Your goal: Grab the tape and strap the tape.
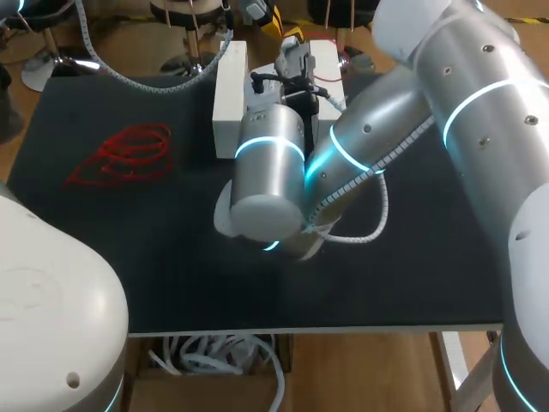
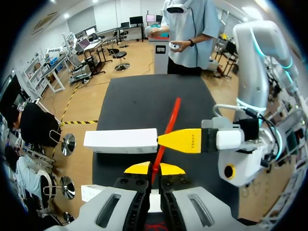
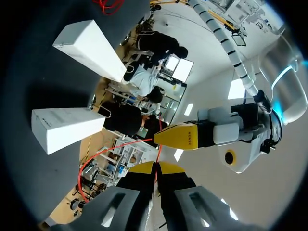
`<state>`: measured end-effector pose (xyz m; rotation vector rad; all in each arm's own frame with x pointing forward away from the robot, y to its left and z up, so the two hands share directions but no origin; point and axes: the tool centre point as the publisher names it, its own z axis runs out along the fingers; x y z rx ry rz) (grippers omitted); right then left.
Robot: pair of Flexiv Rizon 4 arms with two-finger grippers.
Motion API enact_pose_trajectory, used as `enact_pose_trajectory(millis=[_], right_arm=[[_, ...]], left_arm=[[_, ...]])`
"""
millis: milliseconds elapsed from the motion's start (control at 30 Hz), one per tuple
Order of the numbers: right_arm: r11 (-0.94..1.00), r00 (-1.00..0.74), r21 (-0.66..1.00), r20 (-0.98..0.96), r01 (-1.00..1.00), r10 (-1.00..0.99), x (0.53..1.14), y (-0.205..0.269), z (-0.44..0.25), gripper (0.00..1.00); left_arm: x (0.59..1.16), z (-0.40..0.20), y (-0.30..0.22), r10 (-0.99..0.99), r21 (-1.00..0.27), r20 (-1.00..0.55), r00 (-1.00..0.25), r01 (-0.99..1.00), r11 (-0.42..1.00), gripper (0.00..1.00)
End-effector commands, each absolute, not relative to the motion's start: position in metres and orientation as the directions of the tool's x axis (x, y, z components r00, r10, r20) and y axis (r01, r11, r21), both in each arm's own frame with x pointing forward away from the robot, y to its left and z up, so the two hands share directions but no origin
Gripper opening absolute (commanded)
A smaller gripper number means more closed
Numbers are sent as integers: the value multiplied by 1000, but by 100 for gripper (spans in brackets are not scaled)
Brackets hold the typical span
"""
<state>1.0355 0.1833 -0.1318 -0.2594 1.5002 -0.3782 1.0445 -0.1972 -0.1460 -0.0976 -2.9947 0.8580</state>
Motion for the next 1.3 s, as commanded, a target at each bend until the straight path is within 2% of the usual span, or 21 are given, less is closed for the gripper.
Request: enact_pose_trajectory(millis=[33,633,667,700,833,900,1067,1200,1233,1267,1300], right_arm=[[911,20,-399,-915,101,-403,1039,194,-133,0],[920,23,-381,-923,90,-385,1038,189,-130,0],[921,24,-379,-924,88,-382,1037,187,-129,29],[924,28,-374,-926,83,-378,1036,185,-128,45],[931,34,-360,-931,51,-362,1027,174,-120,49],[932,41,-362,-931,26,-363,1017,165,-116,45],[927,64,-373,-927,-43,-370,986,140,-112,45],[922,65,-383,-923,-63,-379,972,126,-112,50],[921,61,-385,-923,-63,-381,972,124,-111,64],[921,63,-385,-922,-62,-381,971,122,-111,98],[923,70,-380,-924,-54,-376,971,120,-110,100]], left_arm=[[1045,-145,-198,68,-527,9,-998,53,848,0],[1045,-145,-198,68,-527,9,-998,53,848,0],[1045,-145,-198,68,-527,9,-998,53,848,0],[1045,-145,-198,68,-527,9,-998,53,848,0],[1045,-145,-198,68,-527,9,-998,53,848,0],[1045,-145,-198,68,-527,9,-998,53,848,0],[1045,-145,-198,68,-527,9,-998,53,848,0],[1045,-145,-198,68,-527,9,-998,53,848,0],[1045,-145,-198,68,-527,9,-998,53,848,0],[1042,-147,-193,75,-519,3,-997,63,852,0],[1039,-149,-186,78,-514,-10,-997,72,855,0]])
